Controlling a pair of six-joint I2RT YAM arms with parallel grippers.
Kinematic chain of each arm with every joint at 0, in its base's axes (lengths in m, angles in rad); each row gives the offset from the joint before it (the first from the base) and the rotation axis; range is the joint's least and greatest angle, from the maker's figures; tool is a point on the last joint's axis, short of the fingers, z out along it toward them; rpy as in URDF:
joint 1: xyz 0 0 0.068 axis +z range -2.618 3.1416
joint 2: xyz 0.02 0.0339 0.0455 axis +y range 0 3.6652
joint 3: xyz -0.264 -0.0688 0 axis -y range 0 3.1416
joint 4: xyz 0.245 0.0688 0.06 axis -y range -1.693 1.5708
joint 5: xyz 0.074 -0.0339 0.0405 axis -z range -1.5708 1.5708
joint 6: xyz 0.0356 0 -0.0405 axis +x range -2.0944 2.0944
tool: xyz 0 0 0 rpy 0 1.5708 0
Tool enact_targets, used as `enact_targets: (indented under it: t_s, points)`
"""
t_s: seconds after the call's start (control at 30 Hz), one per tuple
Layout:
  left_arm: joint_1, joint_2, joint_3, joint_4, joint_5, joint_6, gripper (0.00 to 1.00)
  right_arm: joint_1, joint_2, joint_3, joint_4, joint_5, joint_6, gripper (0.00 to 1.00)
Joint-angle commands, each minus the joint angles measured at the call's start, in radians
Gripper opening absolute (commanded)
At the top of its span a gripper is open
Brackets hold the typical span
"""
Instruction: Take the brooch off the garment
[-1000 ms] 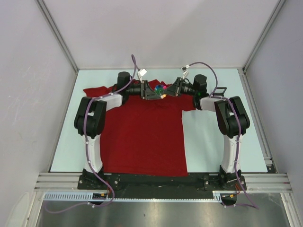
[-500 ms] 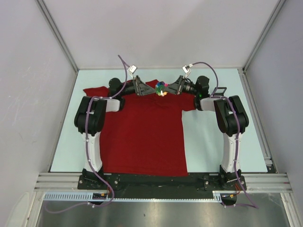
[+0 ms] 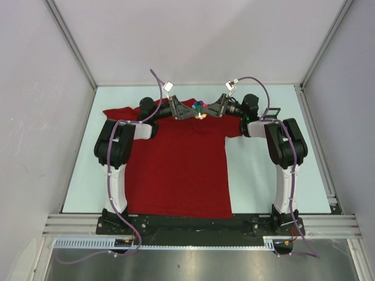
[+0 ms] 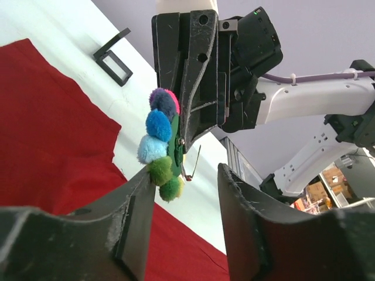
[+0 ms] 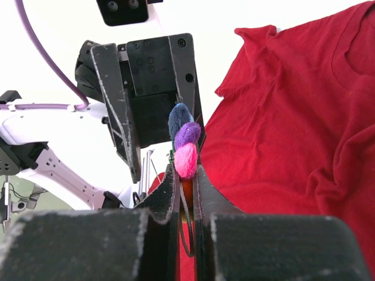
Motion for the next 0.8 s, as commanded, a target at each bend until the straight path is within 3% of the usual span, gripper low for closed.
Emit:
enact_targets:
  t_s: [0.0,0.23,0.37,0.77]
  points:
    - [-0.027,-0.025,0.029,0.072,0.005,0.029,0.47,0.007,-0.014,-0.001,0.0,0.013,-0.035,0.0]
    - [-0.04,-0.051,0.038,-0.066,-0.015,0.128,0.51,0.007,-0.029,-0.001,-0.052,0.026,-0.078,0.0]
    - [-0.048,-0.059,0.046,-0.159,-0.034,0.196,0.47,0.01,-0.035,-0.001,-0.072,0.033,-0.095,0.0]
    - [-0.054,-0.051,0.055,-0.14,-0.017,0.179,0.36,0.012,-0.04,-0.001,-0.086,0.029,-0.107,0.0]
